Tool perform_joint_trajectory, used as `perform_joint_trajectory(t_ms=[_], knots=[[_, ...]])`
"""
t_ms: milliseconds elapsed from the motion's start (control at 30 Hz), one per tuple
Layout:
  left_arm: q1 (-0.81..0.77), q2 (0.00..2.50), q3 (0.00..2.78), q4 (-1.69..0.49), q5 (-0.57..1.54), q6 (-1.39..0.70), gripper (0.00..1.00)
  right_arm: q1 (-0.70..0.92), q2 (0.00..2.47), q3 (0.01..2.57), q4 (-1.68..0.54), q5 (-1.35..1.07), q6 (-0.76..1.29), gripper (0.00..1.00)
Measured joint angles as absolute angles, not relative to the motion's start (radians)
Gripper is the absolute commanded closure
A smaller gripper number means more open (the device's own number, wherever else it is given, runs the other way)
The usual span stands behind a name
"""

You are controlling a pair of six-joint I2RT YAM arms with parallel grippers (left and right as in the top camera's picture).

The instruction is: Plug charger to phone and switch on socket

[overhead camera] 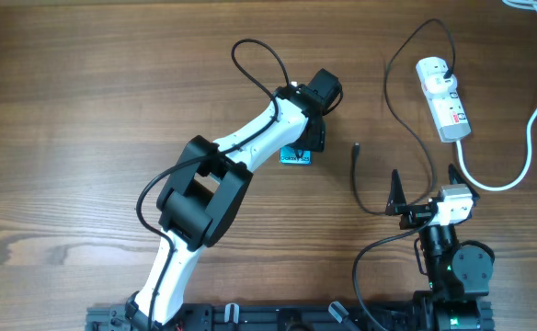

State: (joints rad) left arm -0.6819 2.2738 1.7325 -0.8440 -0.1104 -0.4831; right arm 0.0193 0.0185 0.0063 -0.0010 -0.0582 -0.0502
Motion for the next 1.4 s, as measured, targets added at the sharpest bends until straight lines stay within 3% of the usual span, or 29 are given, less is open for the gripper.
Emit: perform_joint_trajectory(t_ms=[1400], knots=[[-0.682, 2.255, 1.725, -0.889, -0.107, -0.484, 0.26, 0.019, 0.019, 0.006, -0.001, -0.058, -0.050, 0.00]])
